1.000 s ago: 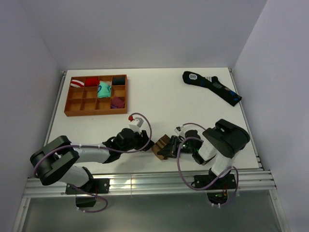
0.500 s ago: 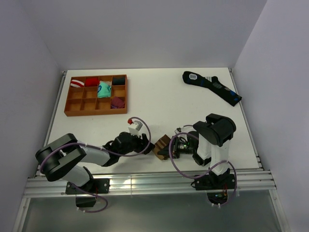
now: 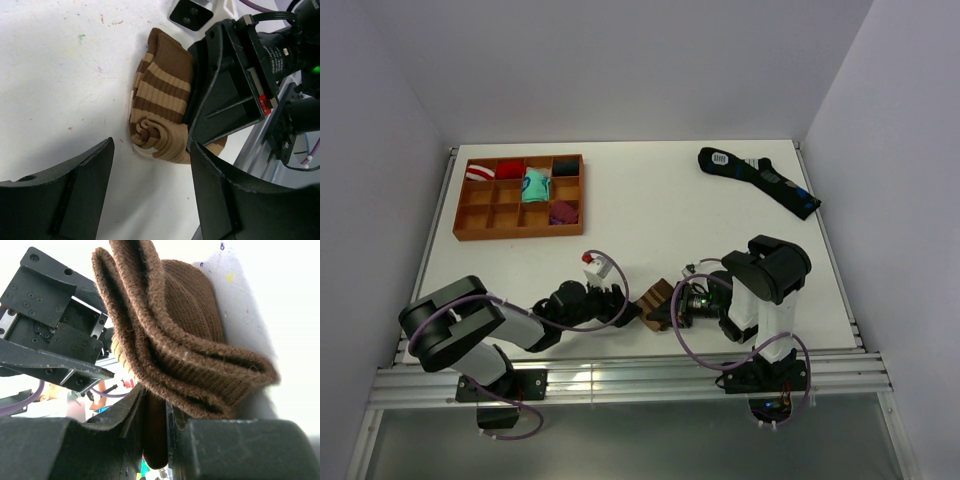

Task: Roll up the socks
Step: Roll the sock at the center of the board.

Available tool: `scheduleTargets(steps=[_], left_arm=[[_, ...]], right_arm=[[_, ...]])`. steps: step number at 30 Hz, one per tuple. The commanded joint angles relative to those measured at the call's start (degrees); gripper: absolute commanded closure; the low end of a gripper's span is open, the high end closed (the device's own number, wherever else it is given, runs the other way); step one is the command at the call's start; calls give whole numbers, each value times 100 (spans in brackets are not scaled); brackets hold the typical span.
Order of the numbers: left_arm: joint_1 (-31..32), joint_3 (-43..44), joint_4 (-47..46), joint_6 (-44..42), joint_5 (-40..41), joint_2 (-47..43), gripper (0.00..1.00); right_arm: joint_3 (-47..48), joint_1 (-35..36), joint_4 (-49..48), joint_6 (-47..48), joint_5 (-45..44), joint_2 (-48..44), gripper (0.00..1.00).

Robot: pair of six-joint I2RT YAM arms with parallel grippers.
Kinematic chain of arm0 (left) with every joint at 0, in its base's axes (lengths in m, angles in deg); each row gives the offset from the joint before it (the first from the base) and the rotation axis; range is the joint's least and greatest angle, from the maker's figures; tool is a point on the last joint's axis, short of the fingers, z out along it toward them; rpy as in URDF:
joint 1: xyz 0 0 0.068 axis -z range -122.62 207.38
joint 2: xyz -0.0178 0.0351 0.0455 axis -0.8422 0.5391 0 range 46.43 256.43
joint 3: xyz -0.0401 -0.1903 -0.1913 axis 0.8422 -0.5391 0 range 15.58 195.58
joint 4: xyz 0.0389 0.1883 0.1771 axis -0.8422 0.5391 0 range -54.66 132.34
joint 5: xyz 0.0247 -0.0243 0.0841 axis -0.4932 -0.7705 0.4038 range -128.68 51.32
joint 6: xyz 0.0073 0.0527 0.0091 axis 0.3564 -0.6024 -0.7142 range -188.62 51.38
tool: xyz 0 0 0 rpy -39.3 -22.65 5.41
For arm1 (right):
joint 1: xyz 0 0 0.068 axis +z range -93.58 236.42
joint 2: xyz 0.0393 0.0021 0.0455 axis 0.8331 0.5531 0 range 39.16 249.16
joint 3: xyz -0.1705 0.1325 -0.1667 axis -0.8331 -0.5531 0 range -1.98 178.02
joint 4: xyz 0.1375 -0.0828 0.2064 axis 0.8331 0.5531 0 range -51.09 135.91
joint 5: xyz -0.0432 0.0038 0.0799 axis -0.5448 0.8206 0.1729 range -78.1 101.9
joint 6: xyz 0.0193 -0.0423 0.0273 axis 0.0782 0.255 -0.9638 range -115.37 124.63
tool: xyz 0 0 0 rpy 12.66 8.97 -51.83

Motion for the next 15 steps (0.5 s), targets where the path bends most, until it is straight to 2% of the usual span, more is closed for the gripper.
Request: scheduleTargets(steps=[1, 15], left_arm=[[40, -3, -453, 26, -240, 92, 32], [40, 585, 84, 26, 42, 734, 36]], right_arm=[[-110, -59, 767, 289, -204, 124, 89], [-154, -121, 1057, 447, -169, -96, 89]])
